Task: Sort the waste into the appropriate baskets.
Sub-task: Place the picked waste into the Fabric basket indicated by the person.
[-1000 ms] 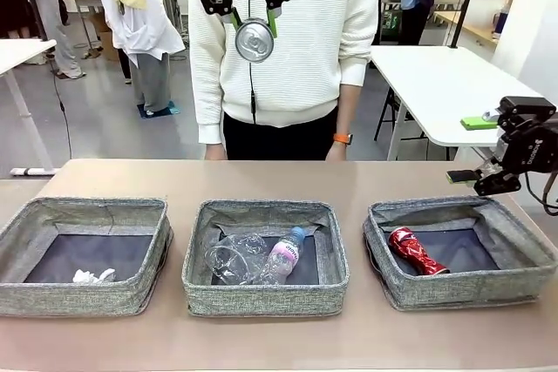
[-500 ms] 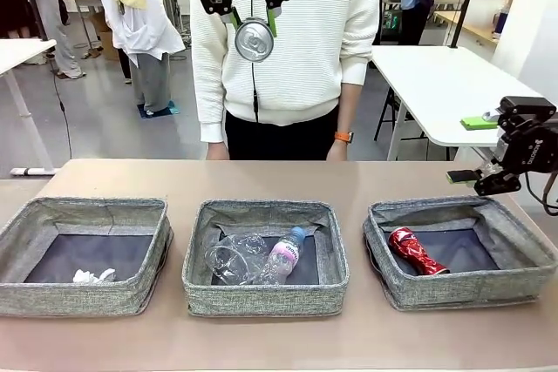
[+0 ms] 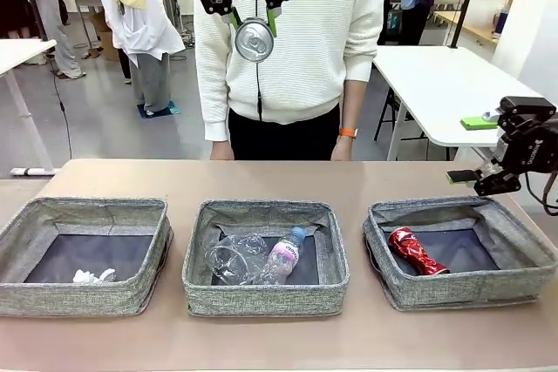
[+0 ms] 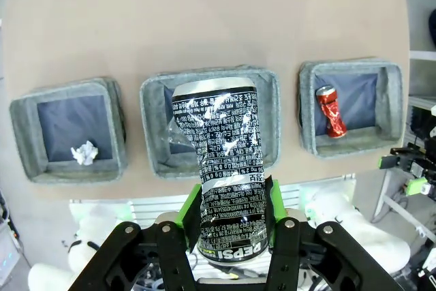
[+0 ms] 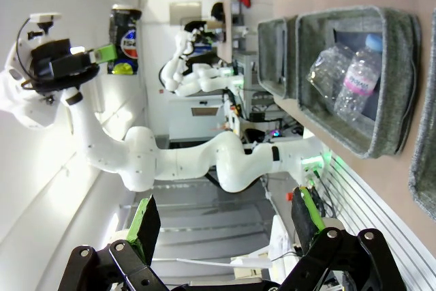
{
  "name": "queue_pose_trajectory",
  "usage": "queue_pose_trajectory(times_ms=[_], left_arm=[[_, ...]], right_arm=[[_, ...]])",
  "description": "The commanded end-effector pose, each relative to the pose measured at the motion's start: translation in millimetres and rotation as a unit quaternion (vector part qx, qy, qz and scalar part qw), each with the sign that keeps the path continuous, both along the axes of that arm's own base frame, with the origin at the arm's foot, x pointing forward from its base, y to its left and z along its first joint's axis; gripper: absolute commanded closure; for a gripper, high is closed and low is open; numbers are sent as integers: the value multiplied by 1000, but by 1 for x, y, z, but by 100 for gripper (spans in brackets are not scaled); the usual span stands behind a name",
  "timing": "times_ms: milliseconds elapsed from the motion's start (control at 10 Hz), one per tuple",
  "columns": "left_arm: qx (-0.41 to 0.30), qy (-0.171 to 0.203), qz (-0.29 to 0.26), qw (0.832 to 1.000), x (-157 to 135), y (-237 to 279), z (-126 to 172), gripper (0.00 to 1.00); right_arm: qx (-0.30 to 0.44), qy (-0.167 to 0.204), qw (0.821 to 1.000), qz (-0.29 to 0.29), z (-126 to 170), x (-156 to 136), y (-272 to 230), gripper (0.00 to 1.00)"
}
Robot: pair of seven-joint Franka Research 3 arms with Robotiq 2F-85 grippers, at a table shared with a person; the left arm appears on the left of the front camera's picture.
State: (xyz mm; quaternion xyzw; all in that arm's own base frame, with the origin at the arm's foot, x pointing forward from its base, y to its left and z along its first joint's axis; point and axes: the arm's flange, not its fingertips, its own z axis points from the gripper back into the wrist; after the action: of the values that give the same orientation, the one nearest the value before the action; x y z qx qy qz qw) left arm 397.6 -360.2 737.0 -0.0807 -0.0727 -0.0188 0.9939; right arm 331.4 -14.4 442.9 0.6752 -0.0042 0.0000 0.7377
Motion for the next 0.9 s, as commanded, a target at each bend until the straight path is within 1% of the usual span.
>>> queue_pose_trajectory(times_ms=[0,800], left_arm=[[1,-4,1,1000,-2,3,2,57],[1,-4,1,1000,-2,3,2,57]], right_arm=[[-4,9,1000,-1,3,-1,1,0],[-4,9,1000,-1,3,-1,1,0]])
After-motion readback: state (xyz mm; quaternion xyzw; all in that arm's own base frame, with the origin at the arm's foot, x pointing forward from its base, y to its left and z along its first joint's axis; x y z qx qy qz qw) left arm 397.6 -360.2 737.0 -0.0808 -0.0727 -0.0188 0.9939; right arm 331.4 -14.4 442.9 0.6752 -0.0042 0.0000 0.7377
